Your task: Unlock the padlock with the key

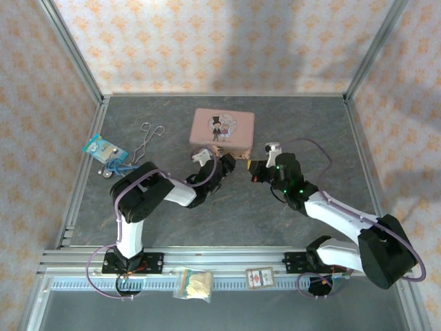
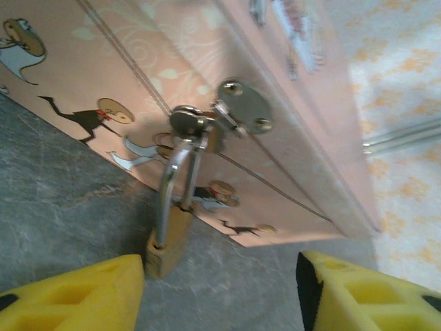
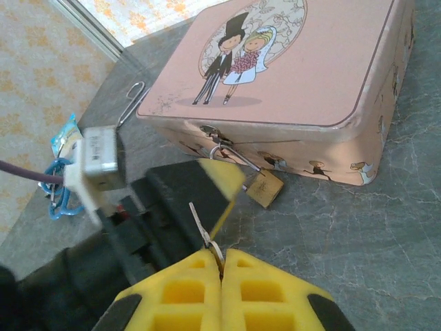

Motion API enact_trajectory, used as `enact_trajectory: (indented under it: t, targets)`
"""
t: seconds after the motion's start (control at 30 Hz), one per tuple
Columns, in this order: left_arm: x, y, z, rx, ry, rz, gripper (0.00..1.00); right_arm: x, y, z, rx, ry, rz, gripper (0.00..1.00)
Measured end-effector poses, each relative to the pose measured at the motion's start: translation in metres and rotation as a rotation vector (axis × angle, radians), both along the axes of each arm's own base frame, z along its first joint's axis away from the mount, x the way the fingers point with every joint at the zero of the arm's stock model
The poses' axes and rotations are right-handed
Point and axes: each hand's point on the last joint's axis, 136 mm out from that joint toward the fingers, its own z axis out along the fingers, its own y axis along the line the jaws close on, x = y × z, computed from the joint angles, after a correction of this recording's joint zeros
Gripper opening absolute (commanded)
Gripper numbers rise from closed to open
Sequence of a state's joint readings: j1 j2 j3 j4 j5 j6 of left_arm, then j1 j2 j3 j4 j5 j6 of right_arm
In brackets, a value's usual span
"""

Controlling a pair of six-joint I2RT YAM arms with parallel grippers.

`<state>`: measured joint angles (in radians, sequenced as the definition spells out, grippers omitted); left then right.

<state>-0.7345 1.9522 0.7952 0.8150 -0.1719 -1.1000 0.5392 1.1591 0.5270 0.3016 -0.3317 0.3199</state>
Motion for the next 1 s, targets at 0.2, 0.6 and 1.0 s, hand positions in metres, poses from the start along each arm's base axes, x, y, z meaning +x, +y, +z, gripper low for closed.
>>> enact_trajectory:
  t: [0.2, 0.6, 1.0]
  targets:
    - [0.013, -0.003, -0.010, 0.059, 0.012, 0.044, 0.50, -0.002, -0.001, 0.013, 0.019, -0.032, 0.000, 0.00]
    - [0.039, -0.007, -0.022, 0.127, 0.002, 0.055, 0.16, -0.009, -0.008, -0.007, 0.012, 0.014, -0.016, 0.00]
    - [0.001, 0.010, -0.016, 0.254, 0.043, -0.177, 0.16, -0.001, -0.001, -0.049, 0.040, 0.140, -0.048, 0.00]
